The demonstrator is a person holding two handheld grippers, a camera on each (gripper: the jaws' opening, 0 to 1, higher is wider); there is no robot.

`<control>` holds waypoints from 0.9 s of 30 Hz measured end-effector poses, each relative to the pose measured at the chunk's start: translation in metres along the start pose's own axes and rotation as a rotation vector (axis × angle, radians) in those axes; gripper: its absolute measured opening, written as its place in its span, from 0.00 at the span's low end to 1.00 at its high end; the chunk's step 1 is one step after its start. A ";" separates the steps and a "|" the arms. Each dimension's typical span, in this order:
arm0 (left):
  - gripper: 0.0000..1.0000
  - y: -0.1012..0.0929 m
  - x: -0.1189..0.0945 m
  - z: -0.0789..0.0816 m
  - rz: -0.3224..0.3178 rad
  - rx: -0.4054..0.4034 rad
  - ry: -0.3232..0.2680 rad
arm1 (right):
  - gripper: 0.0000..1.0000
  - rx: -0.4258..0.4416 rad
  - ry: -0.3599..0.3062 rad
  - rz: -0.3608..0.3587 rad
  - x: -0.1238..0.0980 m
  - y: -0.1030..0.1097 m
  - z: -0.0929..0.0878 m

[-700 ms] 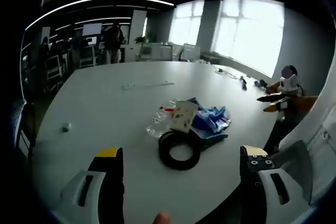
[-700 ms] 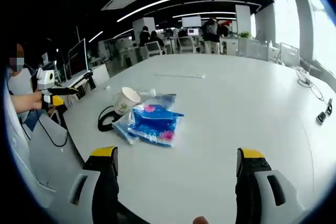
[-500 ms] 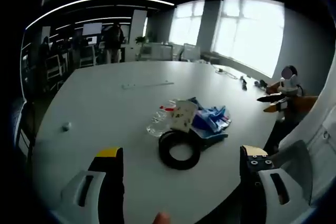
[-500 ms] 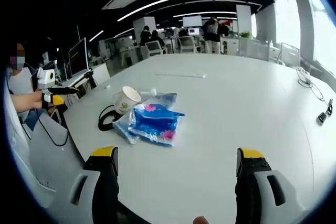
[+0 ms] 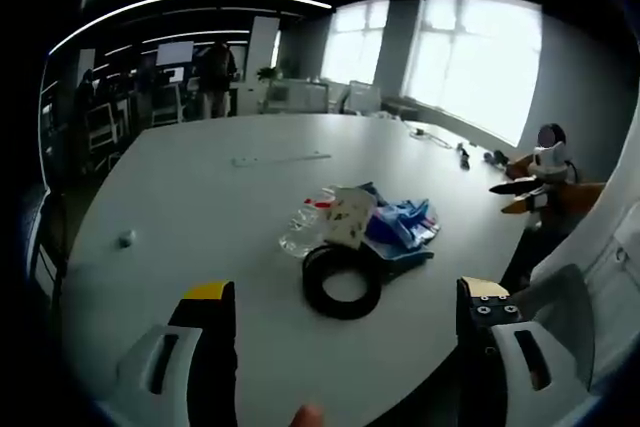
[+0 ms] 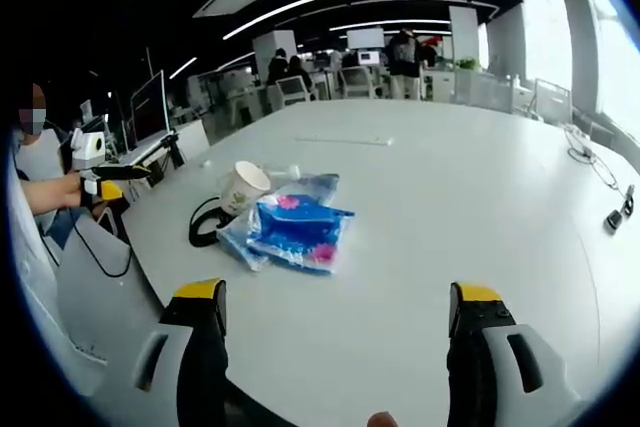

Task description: Arrange the tabletop items into an orderly group along one side of the table until the central work area is clear of visible clutter.

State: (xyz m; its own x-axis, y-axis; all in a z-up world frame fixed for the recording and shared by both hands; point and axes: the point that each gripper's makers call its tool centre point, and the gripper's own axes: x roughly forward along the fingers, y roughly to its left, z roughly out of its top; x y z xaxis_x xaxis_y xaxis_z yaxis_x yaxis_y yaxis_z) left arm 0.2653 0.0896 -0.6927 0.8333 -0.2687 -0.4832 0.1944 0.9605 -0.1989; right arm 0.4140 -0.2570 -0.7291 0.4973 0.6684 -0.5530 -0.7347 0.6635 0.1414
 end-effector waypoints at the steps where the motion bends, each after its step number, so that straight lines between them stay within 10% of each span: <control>1: 0.89 0.000 0.000 0.000 0.000 0.002 0.001 | 0.90 0.000 0.000 0.000 0.000 0.000 0.000; 27: 0.88 0.001 0.000 -0.003 -0.010 0.001 0.009 | 0.89 0.002 0.008 -0.002 -0.001 0.004 -0.003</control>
State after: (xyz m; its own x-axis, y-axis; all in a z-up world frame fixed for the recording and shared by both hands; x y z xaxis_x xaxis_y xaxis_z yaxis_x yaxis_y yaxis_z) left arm 0.2639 0.0908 -0.6952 0.8266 -0.2792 -0.4886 0.2036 0.9578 -0.2027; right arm 0.4092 -0.2556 -0.7306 0.4952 0.6642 -0.5601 -0.7327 0.6657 0.1416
